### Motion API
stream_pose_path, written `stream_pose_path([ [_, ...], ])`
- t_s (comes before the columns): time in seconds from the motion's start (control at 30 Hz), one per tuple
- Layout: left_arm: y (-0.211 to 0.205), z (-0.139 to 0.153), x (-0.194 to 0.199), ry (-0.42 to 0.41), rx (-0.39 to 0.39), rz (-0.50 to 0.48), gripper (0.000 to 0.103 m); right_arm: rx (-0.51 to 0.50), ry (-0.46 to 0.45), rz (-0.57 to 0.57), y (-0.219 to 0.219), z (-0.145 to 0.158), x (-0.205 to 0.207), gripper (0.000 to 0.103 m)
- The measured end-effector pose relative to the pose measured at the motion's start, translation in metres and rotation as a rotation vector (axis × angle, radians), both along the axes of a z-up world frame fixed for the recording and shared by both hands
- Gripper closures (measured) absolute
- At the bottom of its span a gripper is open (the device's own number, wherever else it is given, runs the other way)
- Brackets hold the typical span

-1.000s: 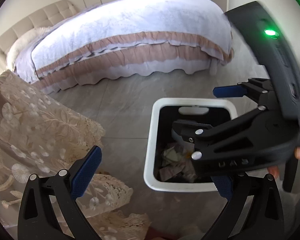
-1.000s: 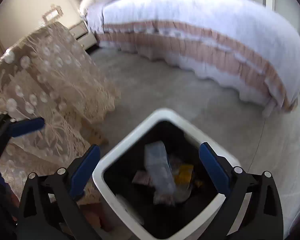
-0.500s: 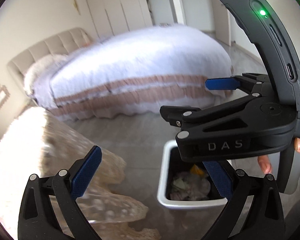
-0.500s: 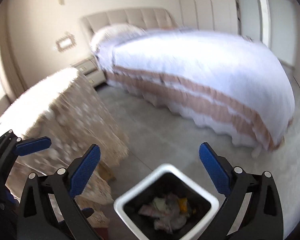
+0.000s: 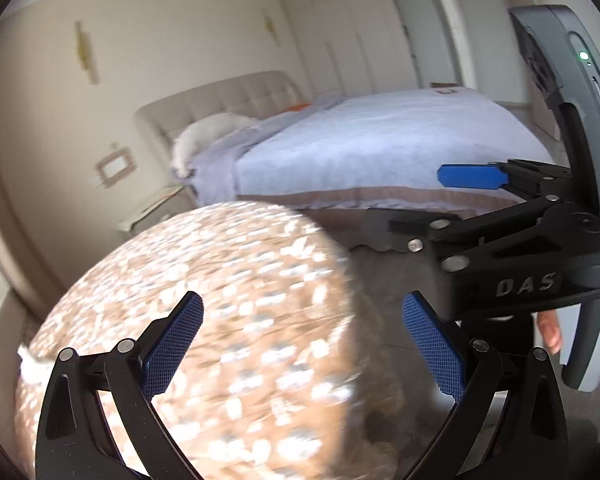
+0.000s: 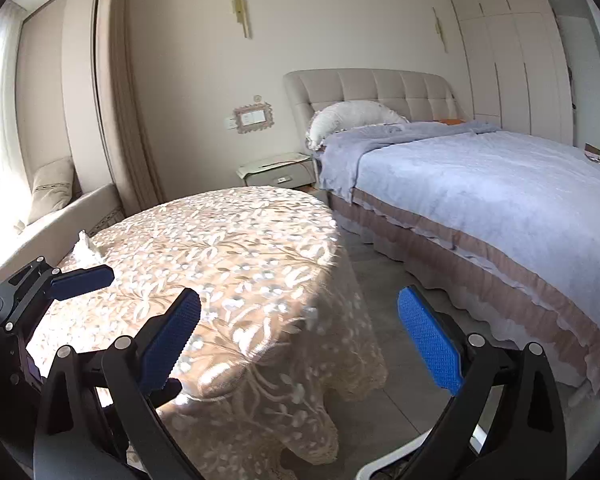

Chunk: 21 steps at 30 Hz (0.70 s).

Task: Collect trash
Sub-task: 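Move both tools back to the table over the last items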

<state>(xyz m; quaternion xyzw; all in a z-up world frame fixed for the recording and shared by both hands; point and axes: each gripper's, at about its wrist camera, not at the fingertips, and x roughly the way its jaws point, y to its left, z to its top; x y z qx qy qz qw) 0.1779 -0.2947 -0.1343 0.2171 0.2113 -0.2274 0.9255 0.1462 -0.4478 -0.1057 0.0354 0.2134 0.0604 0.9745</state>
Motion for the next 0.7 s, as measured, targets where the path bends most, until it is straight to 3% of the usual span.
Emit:
stream_pose_path([
  [0.33, 0.120, 0.025, 0.020, -0.040, -0.094, 0.275, 0.005, -0.040, -0.024, 0.166, 0.092, 0.024, 0.030, 0.005],
  [0.7, 0.248, 0.039, 0.034, -0.059, -0.156, 0.507, 0.005, -0.116, -0.015, 0.328, 0.197, 0.031, 0.062, 0.005],
])
